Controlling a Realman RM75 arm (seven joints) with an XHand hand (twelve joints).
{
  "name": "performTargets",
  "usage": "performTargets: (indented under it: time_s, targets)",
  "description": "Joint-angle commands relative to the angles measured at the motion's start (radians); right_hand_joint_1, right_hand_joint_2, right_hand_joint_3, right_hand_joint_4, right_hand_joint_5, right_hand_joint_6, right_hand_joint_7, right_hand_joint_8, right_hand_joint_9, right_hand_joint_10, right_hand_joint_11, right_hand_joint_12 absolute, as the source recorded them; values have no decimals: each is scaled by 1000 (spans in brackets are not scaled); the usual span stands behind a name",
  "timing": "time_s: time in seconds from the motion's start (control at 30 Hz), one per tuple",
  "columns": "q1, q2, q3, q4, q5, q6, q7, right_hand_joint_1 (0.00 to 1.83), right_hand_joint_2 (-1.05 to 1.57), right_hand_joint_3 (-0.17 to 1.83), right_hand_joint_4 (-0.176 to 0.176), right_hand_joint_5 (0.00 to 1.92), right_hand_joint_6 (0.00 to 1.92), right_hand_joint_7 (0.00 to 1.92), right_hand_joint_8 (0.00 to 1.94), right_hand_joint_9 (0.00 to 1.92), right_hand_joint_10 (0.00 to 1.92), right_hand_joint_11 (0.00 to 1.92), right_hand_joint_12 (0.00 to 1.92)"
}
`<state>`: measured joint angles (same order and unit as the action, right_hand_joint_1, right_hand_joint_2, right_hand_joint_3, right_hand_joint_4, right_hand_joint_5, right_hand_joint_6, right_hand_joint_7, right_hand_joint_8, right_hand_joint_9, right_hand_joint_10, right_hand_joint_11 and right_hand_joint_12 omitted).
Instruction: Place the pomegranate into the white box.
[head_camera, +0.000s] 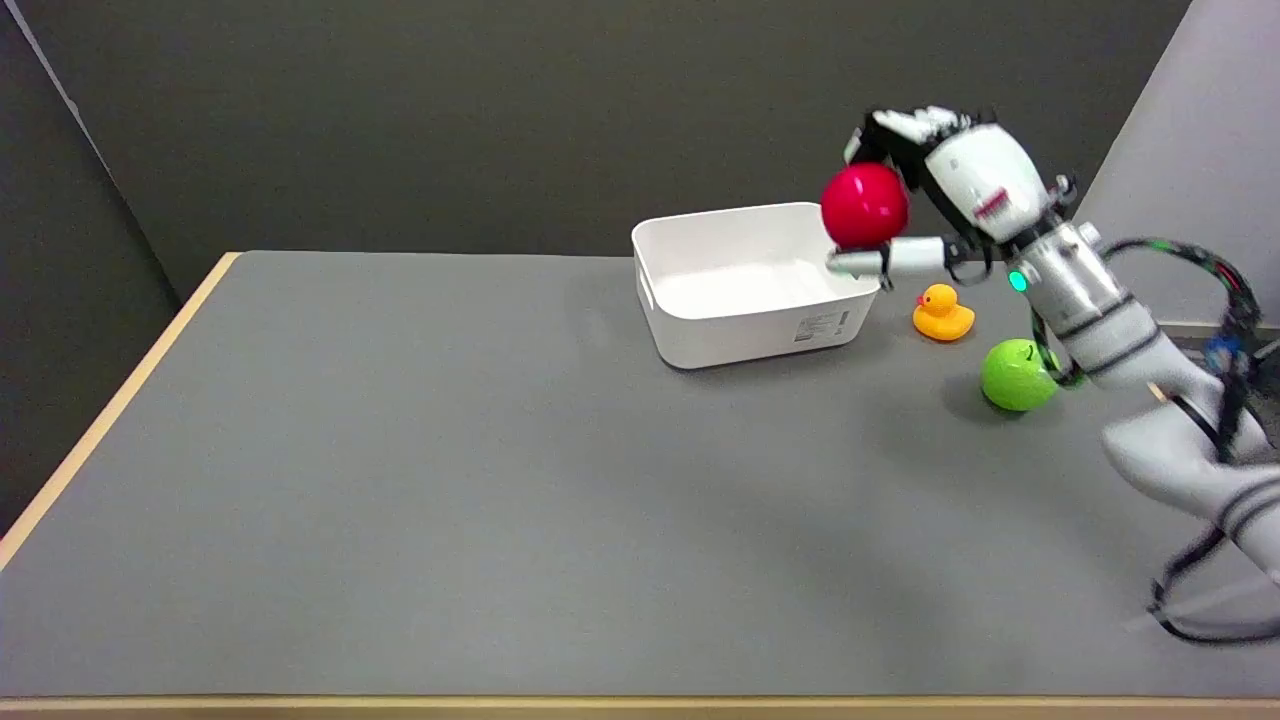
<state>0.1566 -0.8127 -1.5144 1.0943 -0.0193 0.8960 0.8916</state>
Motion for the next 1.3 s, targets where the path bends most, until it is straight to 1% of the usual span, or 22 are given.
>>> performTargets:
  time_s: [0.03,0.13,0.23,0.4,0.57,0.77,0.83,0.87,0.9,0.93,0.97,1.0,1.07,1.1,1.2,1.27,1.3]
  targets:
    - [619,-89,-406,-361,5,-228,-30,861,1075,463,166,664,1558,896,1793,862,1870,534,1600]
    - [683,-151,-447,-499,-34,-224,-25,856,1079,461,168,659,1563,895,1796,861,1876,534,1599]
    - [732,-216,-453,-627,-94,-219,-16,852,1084,458,169,653,1571,893,1804,857,1896,535,1597]
    - [780,-286,-452,-748,-146,-256,-24,840,1095,450,175,639,1585,876,1820,844,1920,532,1591]
    - [775,-293,-453,-742,-149,-367,-25,835,1109,437,168,626,1599,854,1829,822,1921,525,1576]
    - [726,-284,-446,-712,-119,-378,-3,822,1129,426,158,605,1627,818,1816,790,1921,519,1566]
    - [694,-273,-444,-672,-72,-387,43,818,1147,383,164,602,1613,814,1669,760,1921,482,1557]
    - [674,-264,-444,-645,-29,-388,85,685,969,603,133,463,1169,694,1217,671,1590,367,1464]
    - [660,-256,-442,-625,0,-384,115,535,764,857,96,306,667,559,722,573,1214,241,1361]
    - [641,-247,-440,-604,23,-379,138,427,688,905,88,212,459,420,481,419,946,154,1278]
    - [617,-237,-436,-573,45,-373,158,352,667,879,90,156,383,306,366,275,762,96,1218]
    - [591,-225,-432,-535,63,-370,165,278,625,883,92,100,302,191,266,150,616,47,1154]
    - [540,-203,-416,-463,91,-370,165,188,549,934,95,33,191,44,161,17,475,-1,1061]
    - [513,-193,-406,-430,104,-370,163,192,560,957,99,34,179,26,139,4,410,-1,1020]
    - [442,-174,-369,-357,134,-367,158,177,531,912,98,12,211,-1,83,-1,353,-1,998]
    - [385,-166,-335,-301,159,-357,158,171,534,914,100,12,209,-1,74,-1,342,-1,986]
    - [365,-162,-321,-274,172,-347,159,180,546,946,102,21,191,-1,79,-1,319,-1,945]
